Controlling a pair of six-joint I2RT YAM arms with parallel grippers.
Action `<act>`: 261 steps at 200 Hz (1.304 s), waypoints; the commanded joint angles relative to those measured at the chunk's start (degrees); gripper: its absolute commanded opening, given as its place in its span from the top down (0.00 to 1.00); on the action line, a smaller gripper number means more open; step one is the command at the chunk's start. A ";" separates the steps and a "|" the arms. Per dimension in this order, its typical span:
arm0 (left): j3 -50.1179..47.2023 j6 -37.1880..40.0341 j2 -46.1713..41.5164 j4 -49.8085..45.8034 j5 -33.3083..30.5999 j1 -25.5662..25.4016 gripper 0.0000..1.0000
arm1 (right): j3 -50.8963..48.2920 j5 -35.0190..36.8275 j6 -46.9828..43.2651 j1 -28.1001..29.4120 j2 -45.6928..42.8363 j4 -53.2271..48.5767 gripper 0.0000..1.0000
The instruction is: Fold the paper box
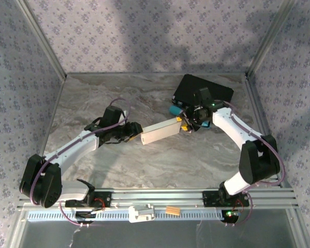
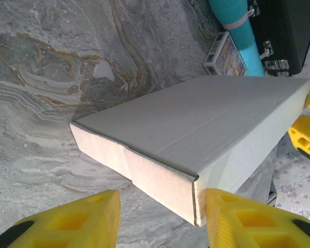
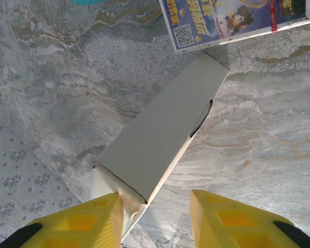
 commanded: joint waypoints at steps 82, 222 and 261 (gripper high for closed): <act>-3.56 5.88 -4.25 -15.49 -3.62 -6.20 0.54 | -20.05 -0.51 0.64 0.06 -12.29 -8.14 0.57; -15.36 41.81 -29.43 1.25 -66.25 6.34 0.00 | -44.99 49.61 -60.34 -8.34 -44.07 37.07 0.01; -31.79 41.72 -29.28 22.62 -47.54 21.39 0.00 | -51.58 40.22 -62.63 -16.40 -34.39 55.45 0.01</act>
